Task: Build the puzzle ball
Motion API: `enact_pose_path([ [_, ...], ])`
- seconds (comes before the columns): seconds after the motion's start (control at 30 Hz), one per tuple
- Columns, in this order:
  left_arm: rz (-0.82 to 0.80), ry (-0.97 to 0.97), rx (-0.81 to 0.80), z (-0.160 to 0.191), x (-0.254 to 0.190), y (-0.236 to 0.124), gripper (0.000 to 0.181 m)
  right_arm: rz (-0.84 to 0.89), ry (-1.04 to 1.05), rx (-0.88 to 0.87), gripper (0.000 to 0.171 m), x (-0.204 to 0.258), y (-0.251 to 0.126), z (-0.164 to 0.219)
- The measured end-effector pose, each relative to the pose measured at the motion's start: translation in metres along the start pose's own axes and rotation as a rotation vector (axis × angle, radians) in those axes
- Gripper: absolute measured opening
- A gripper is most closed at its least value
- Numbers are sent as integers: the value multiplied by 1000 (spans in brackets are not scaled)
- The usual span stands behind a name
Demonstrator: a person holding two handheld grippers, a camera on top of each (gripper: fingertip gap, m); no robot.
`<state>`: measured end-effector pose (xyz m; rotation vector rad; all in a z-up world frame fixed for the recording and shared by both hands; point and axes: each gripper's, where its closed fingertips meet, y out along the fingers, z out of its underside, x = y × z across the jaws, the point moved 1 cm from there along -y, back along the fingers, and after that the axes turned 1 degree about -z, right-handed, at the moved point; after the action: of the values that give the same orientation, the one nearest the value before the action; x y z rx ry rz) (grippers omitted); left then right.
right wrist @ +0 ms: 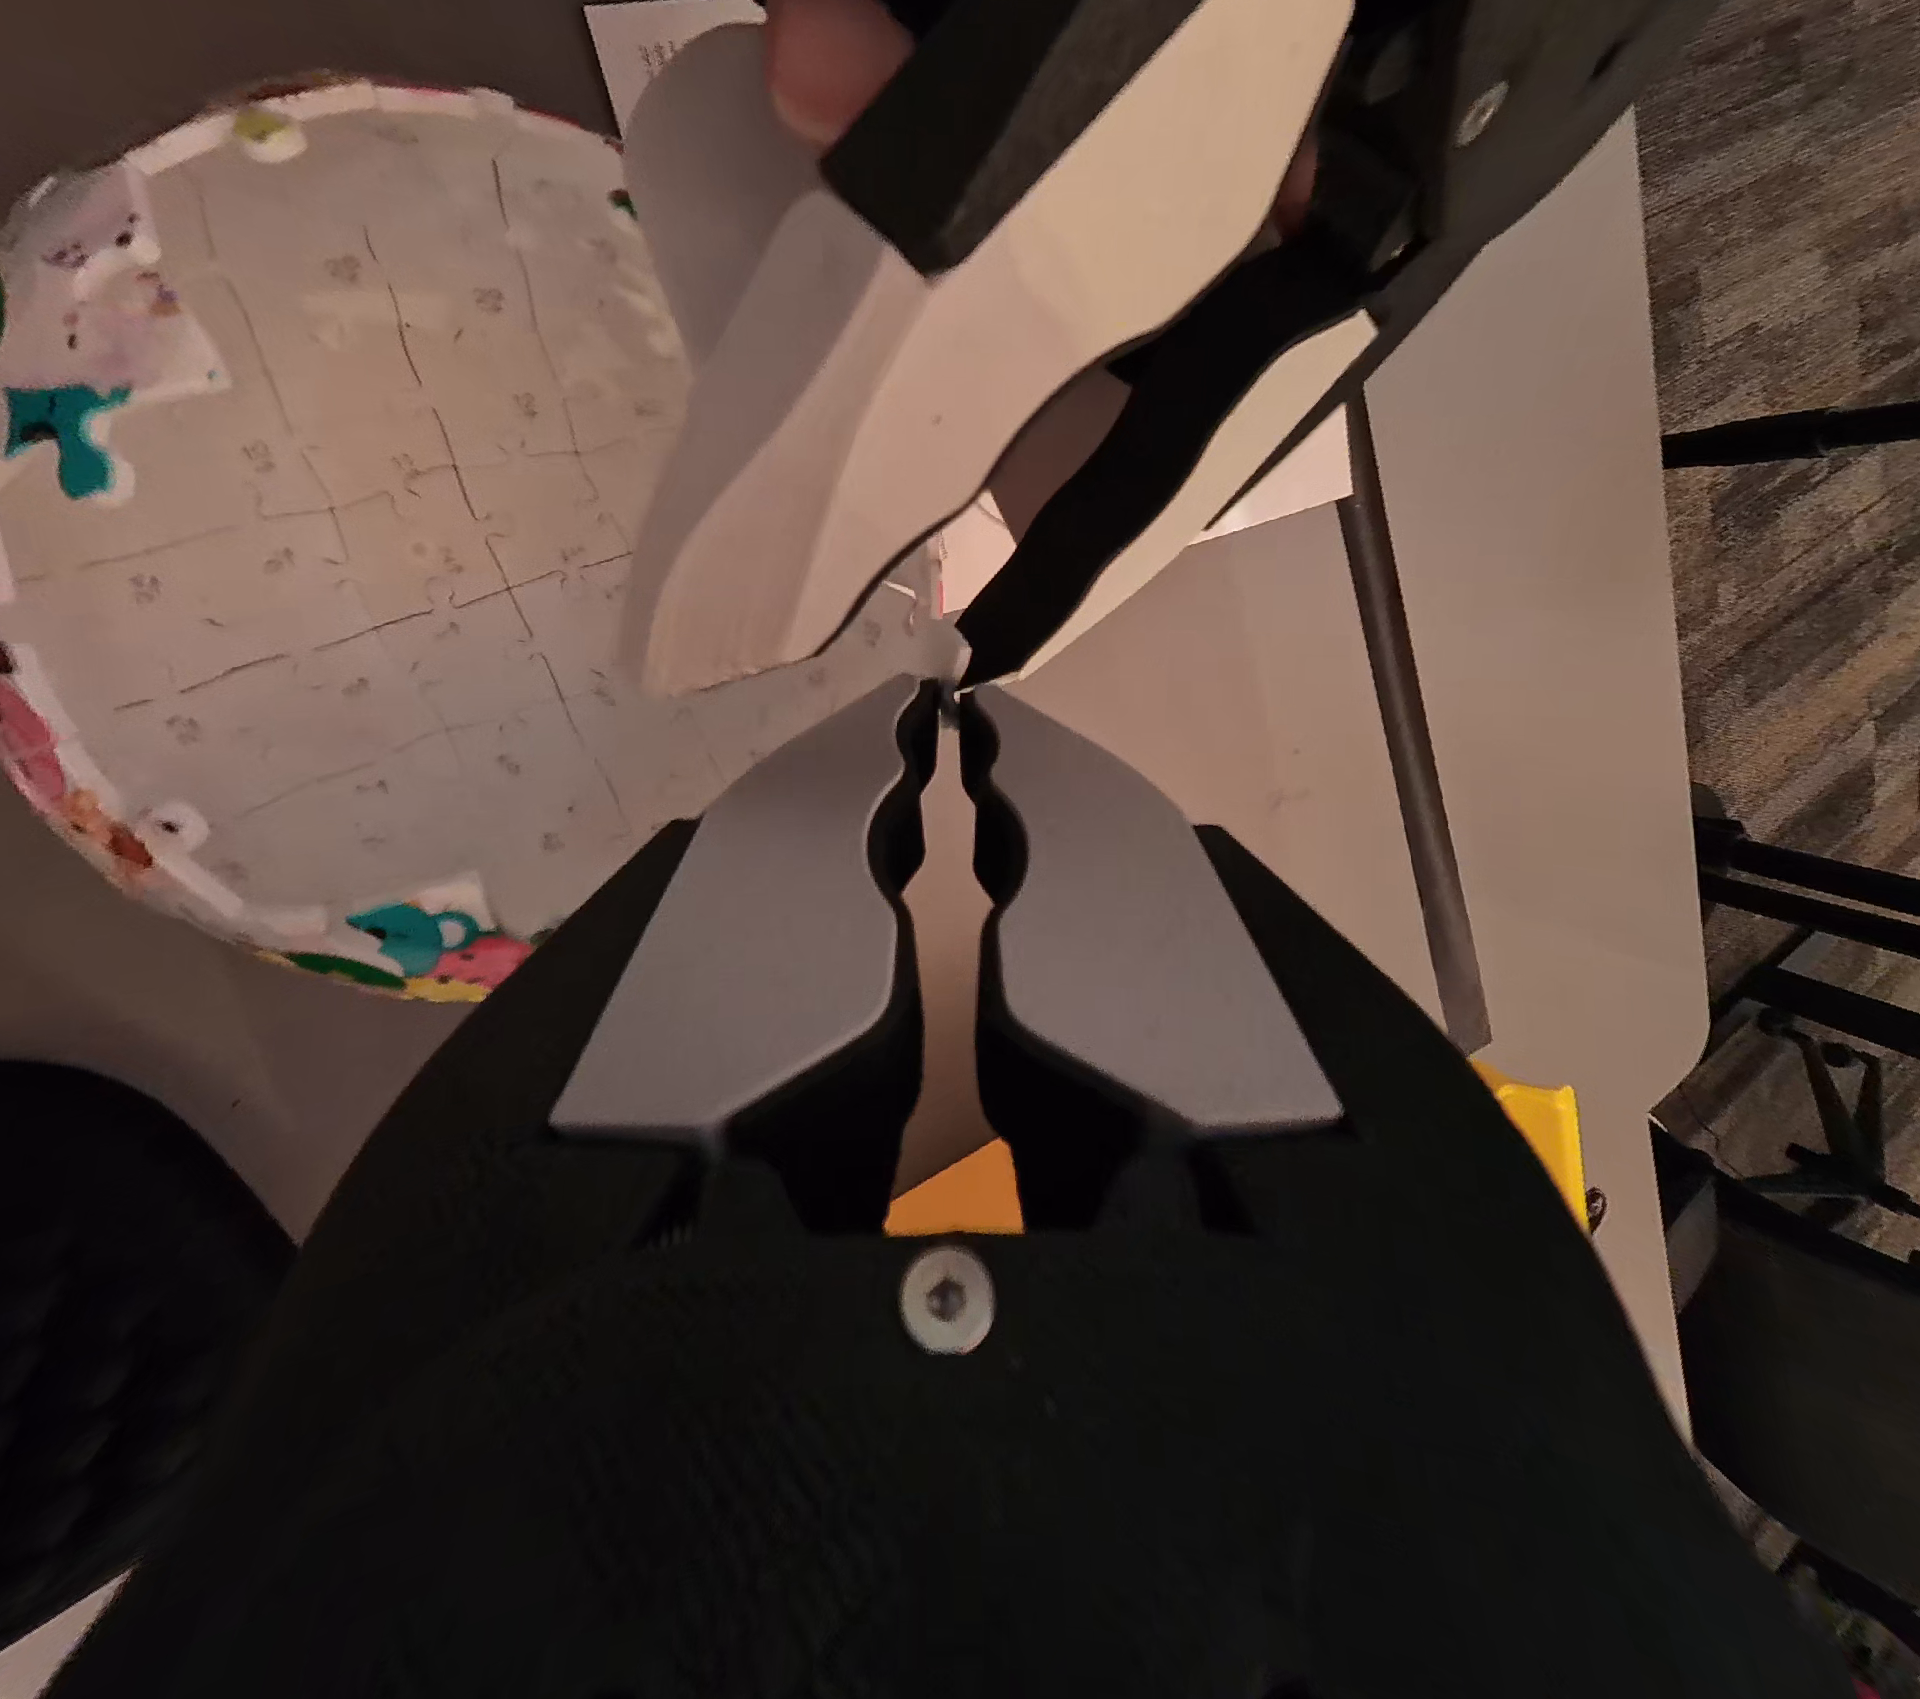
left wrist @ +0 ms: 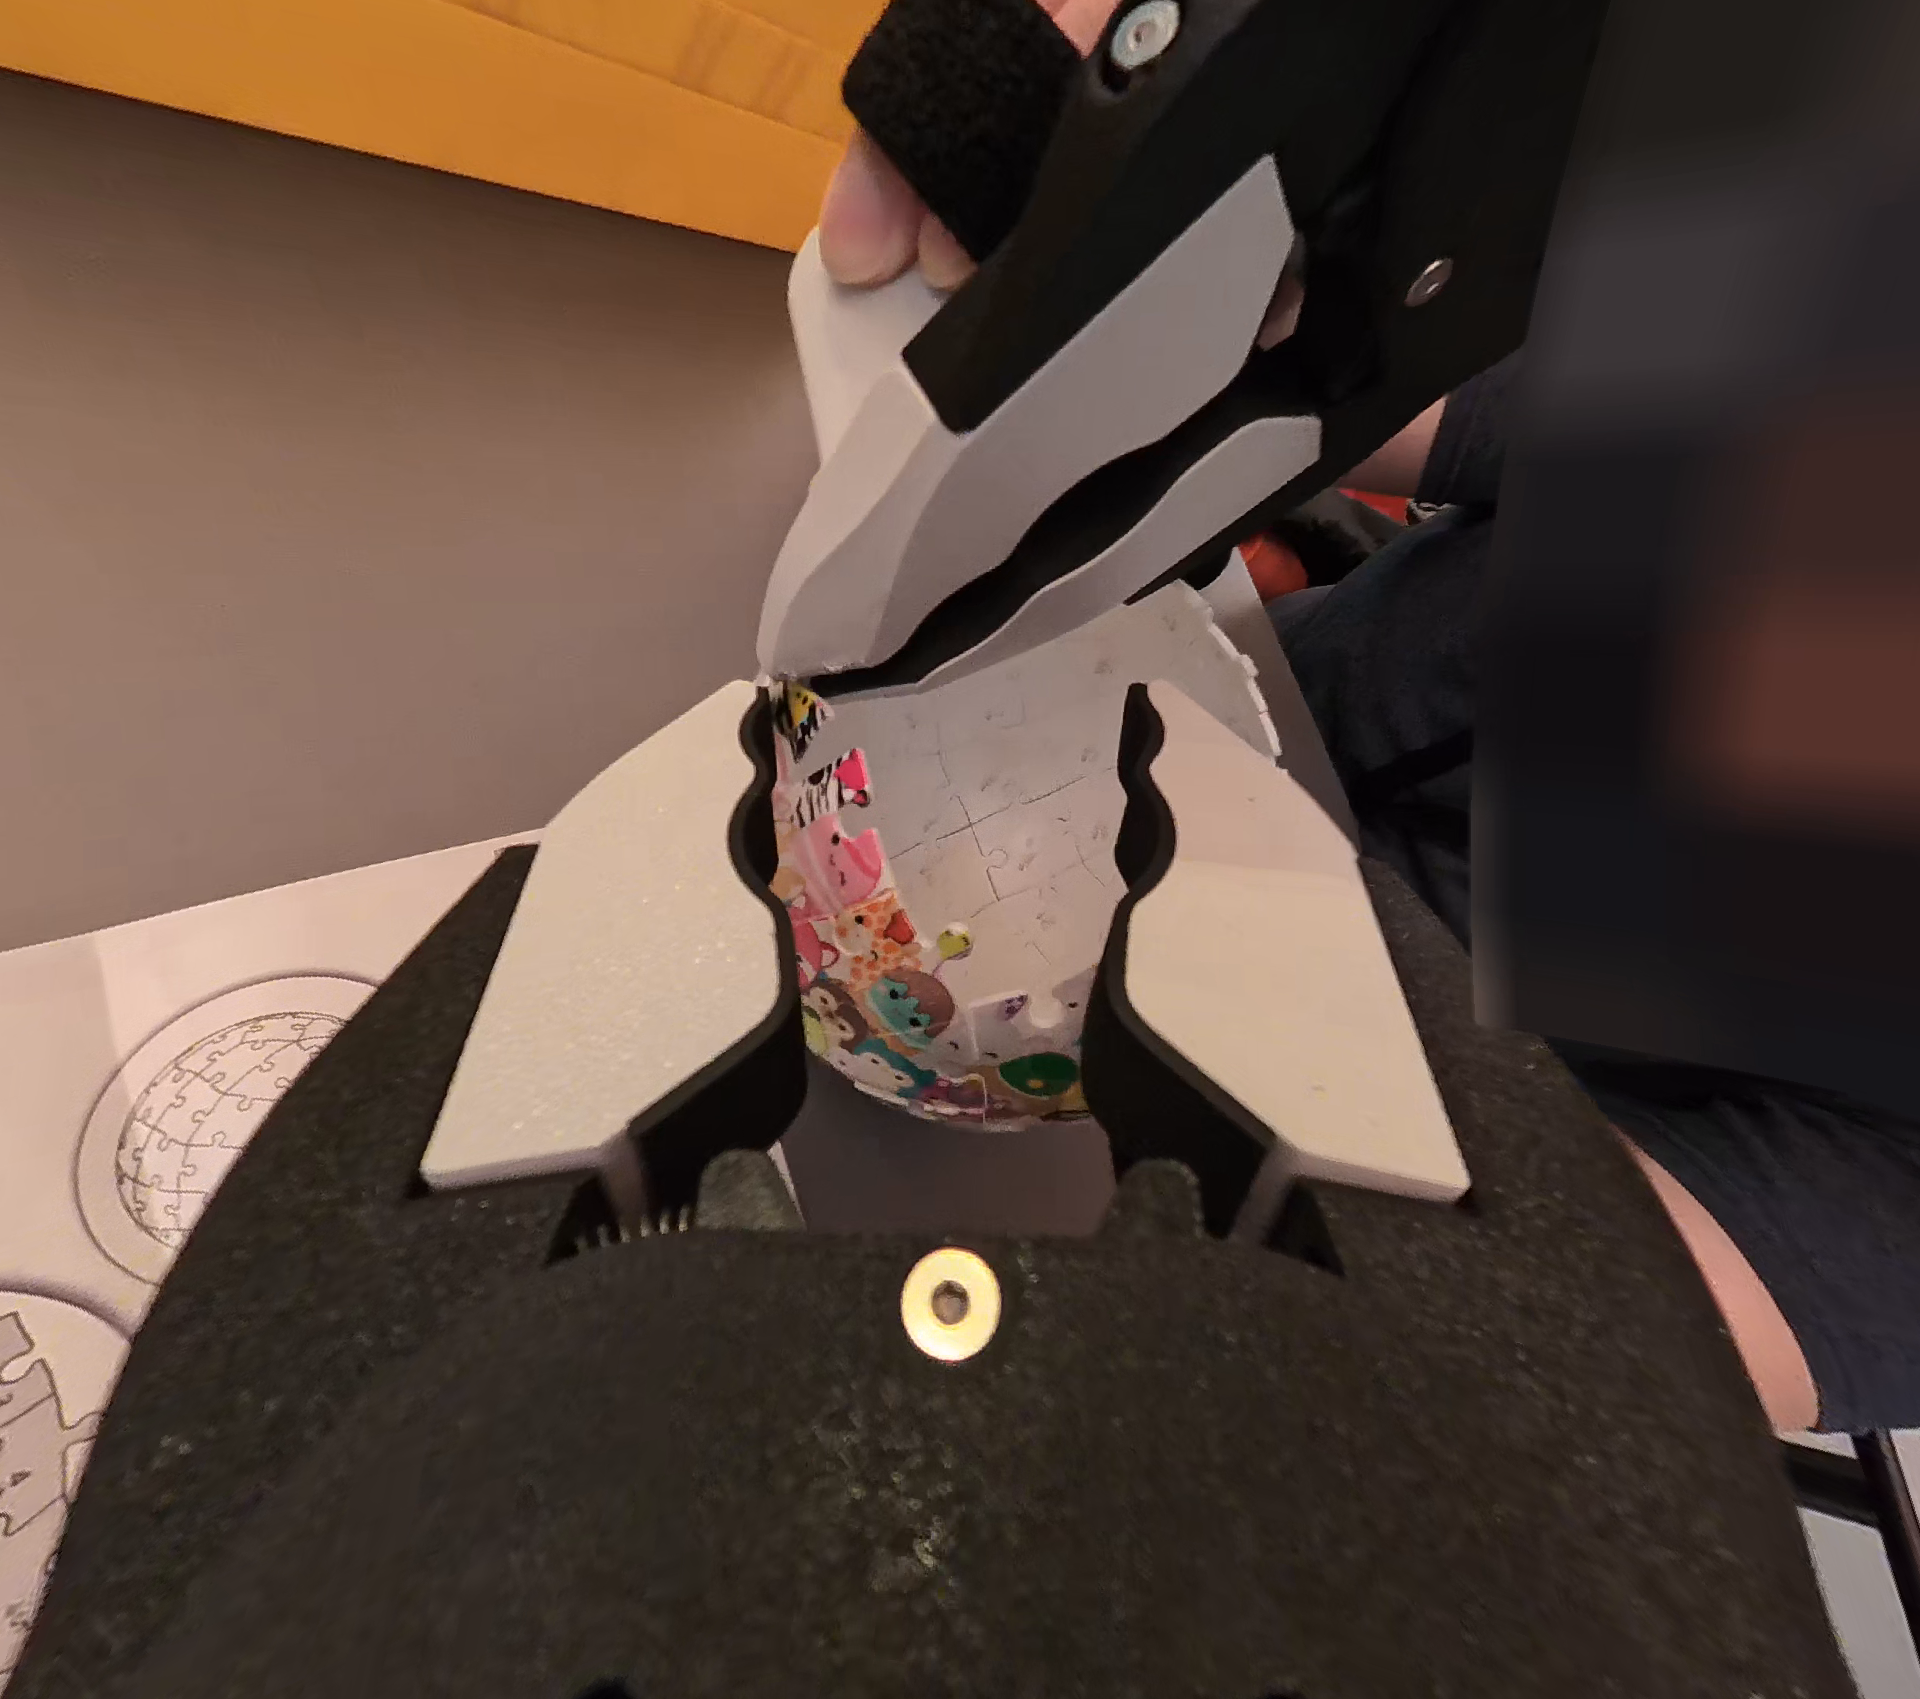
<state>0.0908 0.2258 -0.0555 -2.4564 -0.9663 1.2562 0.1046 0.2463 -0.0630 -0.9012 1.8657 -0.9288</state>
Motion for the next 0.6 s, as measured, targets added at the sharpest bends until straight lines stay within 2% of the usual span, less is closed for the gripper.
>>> enact_pose_path([
  [0.6, 8, -44, -38, -3, 1, -5, 64, -27, 41, 30, 4, 1, 4, 6],
])
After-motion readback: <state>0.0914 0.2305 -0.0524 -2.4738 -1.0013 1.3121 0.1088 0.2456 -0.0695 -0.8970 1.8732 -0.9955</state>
